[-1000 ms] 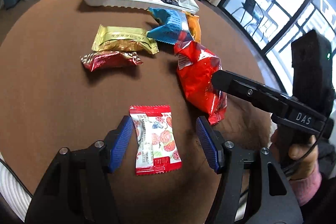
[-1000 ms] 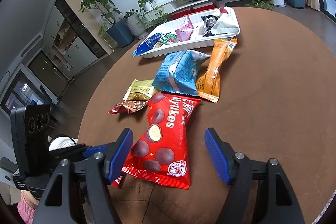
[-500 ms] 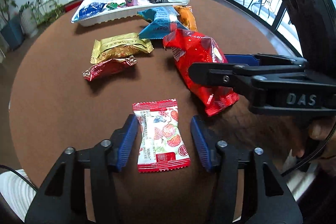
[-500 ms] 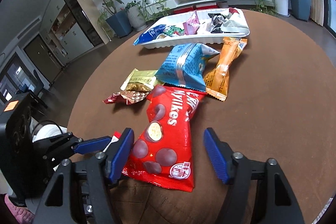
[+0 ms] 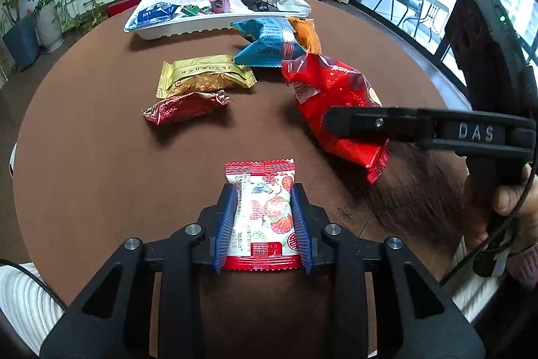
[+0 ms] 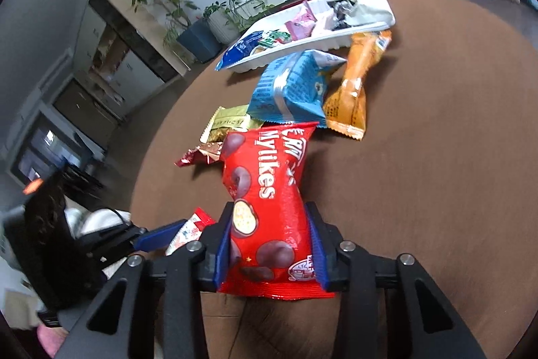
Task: Organize snacks
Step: 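Grasp the red-white candy with the left tool while the right tool grasps the red bag, then carry the candy and red bag over the white tray with both tools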
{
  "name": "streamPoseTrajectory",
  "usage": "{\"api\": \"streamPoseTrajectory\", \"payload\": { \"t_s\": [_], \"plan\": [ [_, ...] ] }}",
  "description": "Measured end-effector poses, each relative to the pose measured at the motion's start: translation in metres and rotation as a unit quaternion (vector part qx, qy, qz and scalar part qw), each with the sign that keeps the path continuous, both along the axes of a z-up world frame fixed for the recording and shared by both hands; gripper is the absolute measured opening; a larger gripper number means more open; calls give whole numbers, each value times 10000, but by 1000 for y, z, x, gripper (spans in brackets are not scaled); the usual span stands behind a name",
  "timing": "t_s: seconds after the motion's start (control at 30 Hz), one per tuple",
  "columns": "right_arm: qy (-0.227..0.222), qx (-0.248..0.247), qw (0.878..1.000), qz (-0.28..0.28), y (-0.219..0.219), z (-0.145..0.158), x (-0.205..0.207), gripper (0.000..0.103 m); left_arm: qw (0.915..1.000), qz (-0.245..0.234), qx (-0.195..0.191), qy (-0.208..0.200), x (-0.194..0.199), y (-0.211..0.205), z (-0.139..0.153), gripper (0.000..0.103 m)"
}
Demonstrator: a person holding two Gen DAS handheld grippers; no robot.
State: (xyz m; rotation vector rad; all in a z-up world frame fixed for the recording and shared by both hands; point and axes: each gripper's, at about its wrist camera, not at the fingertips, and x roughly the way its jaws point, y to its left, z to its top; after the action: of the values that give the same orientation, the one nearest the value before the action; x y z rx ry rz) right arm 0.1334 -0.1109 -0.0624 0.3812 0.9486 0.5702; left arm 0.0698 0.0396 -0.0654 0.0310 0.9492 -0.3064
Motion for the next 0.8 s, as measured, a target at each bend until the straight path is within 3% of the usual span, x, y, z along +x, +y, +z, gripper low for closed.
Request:
{"api": "streamPoseTrajectory", "payload": {
  "t_s": [0.4, 0.8],
  "plan": [
    [525, 1007, 9935, -114, -19, -10, 1, 41, 9996, 99, -279, -44, -3, 9, 12, 29],
    [897, 1889, 9777, -166, -34, -18, 0, 41, 9985, 180, -501, -142, -2, 16, 27, 29]
  ]
}}
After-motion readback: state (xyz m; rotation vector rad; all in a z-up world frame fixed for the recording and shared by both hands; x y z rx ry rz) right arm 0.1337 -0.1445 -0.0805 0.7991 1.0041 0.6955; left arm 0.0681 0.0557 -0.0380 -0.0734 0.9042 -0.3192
